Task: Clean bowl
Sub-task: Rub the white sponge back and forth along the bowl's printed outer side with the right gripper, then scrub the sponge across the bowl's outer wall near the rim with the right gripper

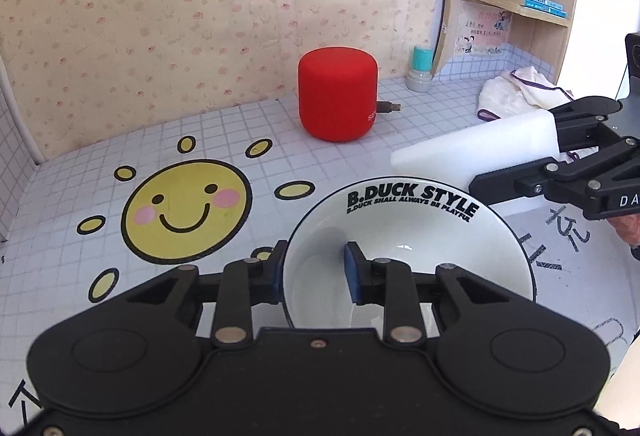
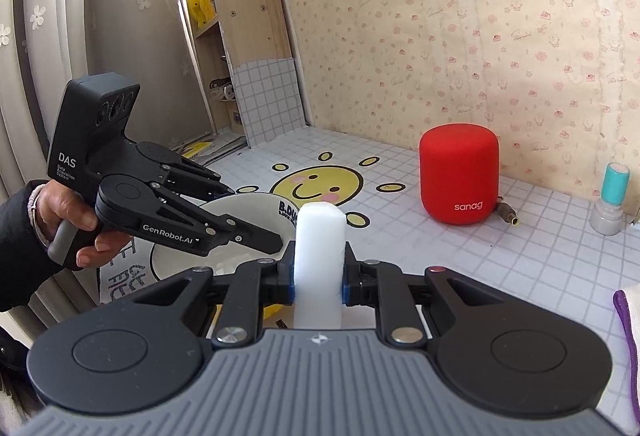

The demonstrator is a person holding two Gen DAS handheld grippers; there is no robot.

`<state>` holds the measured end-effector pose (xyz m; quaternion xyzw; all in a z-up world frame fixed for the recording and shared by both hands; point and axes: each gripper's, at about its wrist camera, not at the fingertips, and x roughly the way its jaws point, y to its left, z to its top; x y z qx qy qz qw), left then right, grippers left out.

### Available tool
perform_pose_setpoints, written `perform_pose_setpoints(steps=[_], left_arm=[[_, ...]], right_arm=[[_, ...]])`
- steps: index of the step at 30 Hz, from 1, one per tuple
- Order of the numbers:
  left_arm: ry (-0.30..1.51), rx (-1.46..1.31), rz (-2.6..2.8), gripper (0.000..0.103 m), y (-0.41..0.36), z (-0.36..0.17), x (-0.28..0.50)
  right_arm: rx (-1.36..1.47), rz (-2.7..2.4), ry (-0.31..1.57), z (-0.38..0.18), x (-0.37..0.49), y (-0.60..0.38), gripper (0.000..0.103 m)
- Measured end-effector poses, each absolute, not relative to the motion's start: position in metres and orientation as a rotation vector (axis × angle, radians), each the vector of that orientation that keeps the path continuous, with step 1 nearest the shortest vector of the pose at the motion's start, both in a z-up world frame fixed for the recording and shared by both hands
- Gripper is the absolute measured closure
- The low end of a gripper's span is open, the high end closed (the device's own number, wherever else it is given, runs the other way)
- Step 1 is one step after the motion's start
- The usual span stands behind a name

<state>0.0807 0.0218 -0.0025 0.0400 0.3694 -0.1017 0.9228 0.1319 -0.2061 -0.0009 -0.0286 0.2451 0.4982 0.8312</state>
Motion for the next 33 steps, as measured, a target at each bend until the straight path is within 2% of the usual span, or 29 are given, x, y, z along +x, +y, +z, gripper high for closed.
perform_pose_setpoints(steps=[4, 33], left_arm=[[0.764, 0.007, -0.156, 0.081, 0.027, -0.003, 0.077], [0.759, -0.030, -0.084, 0.081, 0.023, -0.005, 0.072]], right_arm=[[-0.059, 1.053, 0.523, 0.001, 0.136, -0.204, 0.082], [-0.130, 1.137, 0.540, 0.011, 0.179, -0.151, 0.082]])
